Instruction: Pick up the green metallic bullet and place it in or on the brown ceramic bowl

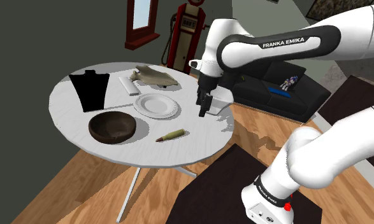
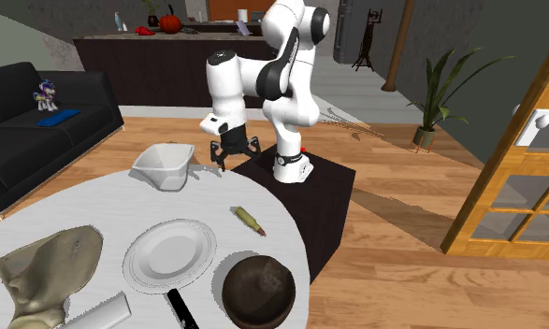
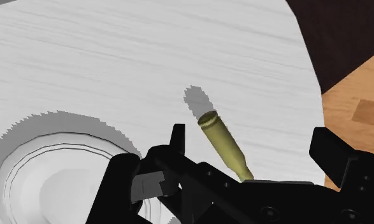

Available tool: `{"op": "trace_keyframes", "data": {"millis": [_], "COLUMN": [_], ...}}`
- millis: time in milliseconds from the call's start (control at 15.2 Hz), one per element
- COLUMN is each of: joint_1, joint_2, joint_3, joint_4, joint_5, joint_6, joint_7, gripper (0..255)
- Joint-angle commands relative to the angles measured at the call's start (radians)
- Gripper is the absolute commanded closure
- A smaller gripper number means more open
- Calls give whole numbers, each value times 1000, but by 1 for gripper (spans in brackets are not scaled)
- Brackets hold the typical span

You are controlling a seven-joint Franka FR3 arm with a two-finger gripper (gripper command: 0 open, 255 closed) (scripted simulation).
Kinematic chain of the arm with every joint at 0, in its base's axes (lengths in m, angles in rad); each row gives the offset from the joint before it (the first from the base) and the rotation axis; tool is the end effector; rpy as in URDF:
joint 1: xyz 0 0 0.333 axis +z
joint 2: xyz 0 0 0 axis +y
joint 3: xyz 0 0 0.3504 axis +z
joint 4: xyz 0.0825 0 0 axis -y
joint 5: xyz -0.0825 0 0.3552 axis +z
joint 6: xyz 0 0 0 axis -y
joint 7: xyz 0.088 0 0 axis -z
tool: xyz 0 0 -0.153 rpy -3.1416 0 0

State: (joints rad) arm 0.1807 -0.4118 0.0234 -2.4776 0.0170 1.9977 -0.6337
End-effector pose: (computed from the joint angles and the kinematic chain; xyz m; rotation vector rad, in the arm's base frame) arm 0.3565 0.0758 0.4323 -2.8561 -1.2549 0.1019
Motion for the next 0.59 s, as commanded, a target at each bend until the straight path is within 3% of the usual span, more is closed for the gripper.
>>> {"op": "trace_keyframes", "data": {"millis": [0, 528], "joint_1": [26, 113], "joint_2": [59, 290], "joint_3": [10, 67], "joint_4": [-3, 6], "joint_5": [-11, -75], "joint_6": [73, 337], "joint_7": [-65, -279], "gripper": [0, 0]}}
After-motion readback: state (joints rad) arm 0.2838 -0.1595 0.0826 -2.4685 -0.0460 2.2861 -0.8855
